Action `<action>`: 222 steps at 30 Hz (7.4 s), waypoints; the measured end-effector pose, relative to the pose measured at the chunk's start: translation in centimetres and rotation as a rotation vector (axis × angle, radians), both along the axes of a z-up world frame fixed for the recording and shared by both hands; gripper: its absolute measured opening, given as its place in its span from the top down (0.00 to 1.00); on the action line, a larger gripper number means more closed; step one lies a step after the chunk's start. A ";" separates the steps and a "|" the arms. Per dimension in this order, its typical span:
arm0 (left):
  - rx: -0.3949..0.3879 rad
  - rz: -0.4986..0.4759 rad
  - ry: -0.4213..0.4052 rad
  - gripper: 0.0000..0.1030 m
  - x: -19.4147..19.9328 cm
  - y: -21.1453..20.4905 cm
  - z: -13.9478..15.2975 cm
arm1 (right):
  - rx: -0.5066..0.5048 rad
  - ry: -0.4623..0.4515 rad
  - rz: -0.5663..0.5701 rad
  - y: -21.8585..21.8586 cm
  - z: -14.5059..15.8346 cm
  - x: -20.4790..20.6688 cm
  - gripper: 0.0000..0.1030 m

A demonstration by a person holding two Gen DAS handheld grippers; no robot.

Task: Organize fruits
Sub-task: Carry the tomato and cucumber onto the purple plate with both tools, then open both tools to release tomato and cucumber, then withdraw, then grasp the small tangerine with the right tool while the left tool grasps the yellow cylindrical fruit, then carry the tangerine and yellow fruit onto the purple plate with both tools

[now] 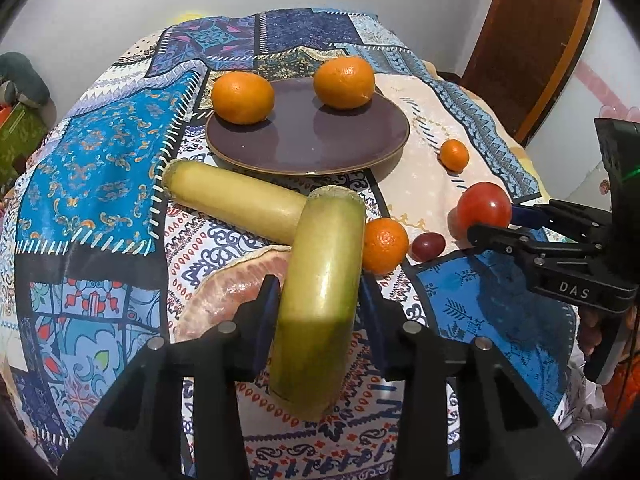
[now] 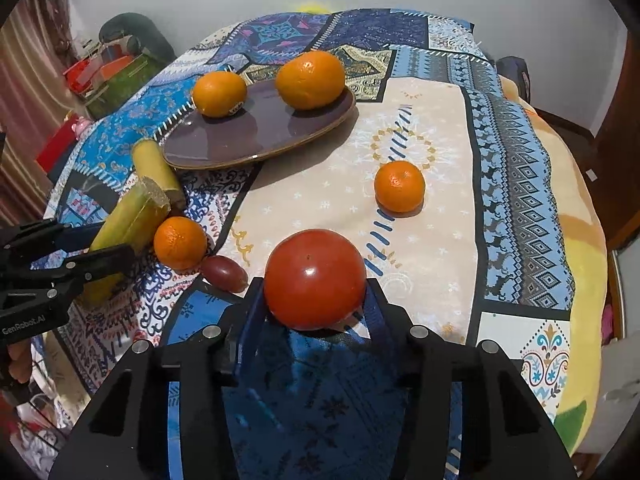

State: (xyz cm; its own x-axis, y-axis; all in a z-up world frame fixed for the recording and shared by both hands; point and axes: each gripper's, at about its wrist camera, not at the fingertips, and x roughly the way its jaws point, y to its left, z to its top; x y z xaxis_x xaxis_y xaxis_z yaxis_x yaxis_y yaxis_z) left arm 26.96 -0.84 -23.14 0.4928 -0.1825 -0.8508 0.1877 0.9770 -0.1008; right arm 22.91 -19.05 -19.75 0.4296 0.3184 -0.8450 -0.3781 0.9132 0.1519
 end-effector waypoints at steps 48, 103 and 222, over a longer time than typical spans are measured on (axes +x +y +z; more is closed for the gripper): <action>-0.057 0.083 -0.145 0.61 12.5 0.8 4.0 | 0.044 -0.204 0.055 3.2 5.5 8.1 0.57; 0.053 0.148 -0.170 0.59 8.5 5.2 6.1 | -0.006 -0.237 0.032 0.9 6.7 6.1 0.44; 0.027 0.104 -0.159 0.66 11.6 3.3 4.9 | 0.087 -0.178 0.033 2.7 3.4 9.7 0.69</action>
State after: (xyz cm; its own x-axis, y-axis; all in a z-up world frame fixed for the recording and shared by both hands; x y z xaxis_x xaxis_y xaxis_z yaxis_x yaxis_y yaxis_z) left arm 38.56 2.47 -18.28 0.6364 -0.1012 -0.7647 0.0967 0.9940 -0.0511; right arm 32.57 -16.39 -16.40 0.5575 0.4037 -0.7254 -0.4358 0.8860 0.1582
